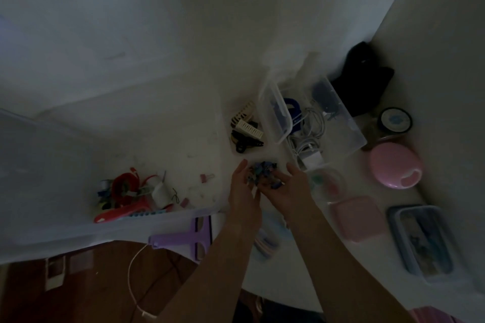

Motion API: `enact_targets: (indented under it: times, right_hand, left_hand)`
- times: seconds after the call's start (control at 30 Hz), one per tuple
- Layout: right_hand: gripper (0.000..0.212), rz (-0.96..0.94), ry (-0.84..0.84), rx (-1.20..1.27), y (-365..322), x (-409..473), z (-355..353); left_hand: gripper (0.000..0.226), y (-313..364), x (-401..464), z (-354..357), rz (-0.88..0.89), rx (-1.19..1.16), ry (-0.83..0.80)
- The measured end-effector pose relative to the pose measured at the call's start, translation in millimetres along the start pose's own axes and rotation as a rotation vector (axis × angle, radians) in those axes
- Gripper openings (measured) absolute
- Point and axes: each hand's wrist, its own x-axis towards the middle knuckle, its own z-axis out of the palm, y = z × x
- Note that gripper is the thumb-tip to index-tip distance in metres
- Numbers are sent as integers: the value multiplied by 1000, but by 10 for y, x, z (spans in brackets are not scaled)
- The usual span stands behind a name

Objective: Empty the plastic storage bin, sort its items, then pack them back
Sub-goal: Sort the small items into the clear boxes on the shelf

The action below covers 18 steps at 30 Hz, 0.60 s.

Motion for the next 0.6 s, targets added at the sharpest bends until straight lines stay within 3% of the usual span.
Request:
enact_targets:
  times: [0.07,0.13,0.17,0.37,0.6]
  right_hand:
    - [52,89,-97,129,-37,-110,69]
    - [59,76,-51,152,-55,-101,78]
    - [62,75,-119,210,-75,-99,60]
    - [67,37,-229,193,-43,-127,129]
    - [71,-4,-165,150,15,-172,159]
  left_hand:
    - [21,-67,161,-117,32,-94,1]
    - [25,-80,167,-167,28,-58,42]
    - [25,-100,181,-169,32,-72,19]
    - [22,-59,139,-217,10,44,-44]
    - [44,-39,88,-278,-20,56,-106]
